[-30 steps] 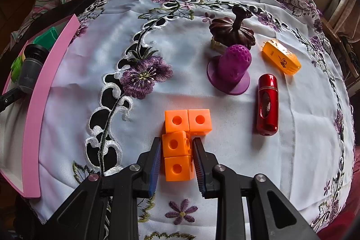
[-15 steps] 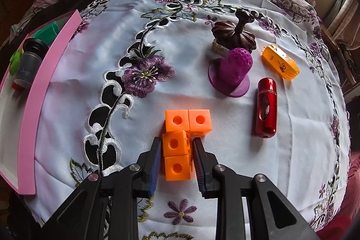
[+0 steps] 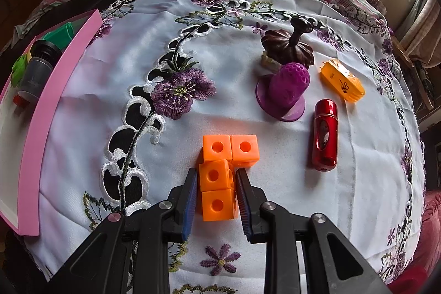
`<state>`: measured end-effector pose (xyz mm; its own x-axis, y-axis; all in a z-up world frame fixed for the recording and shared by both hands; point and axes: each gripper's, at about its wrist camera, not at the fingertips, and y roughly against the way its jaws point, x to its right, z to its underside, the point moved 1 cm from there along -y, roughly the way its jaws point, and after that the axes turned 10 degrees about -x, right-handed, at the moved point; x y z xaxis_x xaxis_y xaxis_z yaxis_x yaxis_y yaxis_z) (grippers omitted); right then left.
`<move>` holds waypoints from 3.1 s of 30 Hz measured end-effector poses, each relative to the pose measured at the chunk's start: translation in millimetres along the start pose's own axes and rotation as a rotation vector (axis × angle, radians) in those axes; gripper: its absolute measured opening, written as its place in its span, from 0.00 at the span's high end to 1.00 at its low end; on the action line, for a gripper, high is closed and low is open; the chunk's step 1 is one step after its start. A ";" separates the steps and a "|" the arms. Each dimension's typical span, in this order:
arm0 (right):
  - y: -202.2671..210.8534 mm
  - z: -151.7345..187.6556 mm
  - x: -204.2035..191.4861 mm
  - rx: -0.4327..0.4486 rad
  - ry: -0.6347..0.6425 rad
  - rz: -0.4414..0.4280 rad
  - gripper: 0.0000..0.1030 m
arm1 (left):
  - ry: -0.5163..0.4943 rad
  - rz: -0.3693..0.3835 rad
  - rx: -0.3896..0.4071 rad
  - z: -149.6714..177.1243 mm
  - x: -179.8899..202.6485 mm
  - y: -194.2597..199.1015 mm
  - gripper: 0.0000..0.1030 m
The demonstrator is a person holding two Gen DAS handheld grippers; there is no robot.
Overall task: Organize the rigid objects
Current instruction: 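Carry the orange cube stack into the tray and open the right tool, then move both tools back toward the brown and pink toys on the tablecloth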
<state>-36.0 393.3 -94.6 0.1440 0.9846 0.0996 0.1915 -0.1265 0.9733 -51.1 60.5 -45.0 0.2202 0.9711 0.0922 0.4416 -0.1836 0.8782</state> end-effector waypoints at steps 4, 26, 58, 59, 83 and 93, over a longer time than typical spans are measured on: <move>0.3 0.2 -0.4 0.002 0.003 0.003 0.74 | 0.006 -0.005 0.001 0.8 -3.0 0.9 0.42; 71.9 -9.7 -78.4 0.167 0.100 -0.237 0.75 | 0.065 -0.020 0.017 5.1 -30.2 10.2 0.42; 35.8 -22.1 -180.8 0.098 0.213 -0.244 0.66 | 0.072 -0.016 0.019 9.7 -36.9 12.1 0.40; 37.0 -21.8 -180.0 0.103 0.211 -0.243 0.66 | 0.070 -0.016 0.019 10.0 -36.4 12.4 0.39; 64.4 -28.5 -128.2 0.184 0.133 -0.240 0.66 | 0.000 -0.033 0.015 12.5 -13.1 15.0 0.39; 61.7 -37.9 -55.0 0.193 0.023 -0.165 0.66 | -0.034 -0.043 0.010 8.6 -1.4 14.2 0.39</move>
<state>-68.9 335.9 -32.2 0.0737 0.9960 -0.0508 0.3929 0.0178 0.9194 -37.7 55.2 -36.7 0.2301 0.9724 0.0388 0.4595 -0.1437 0.8765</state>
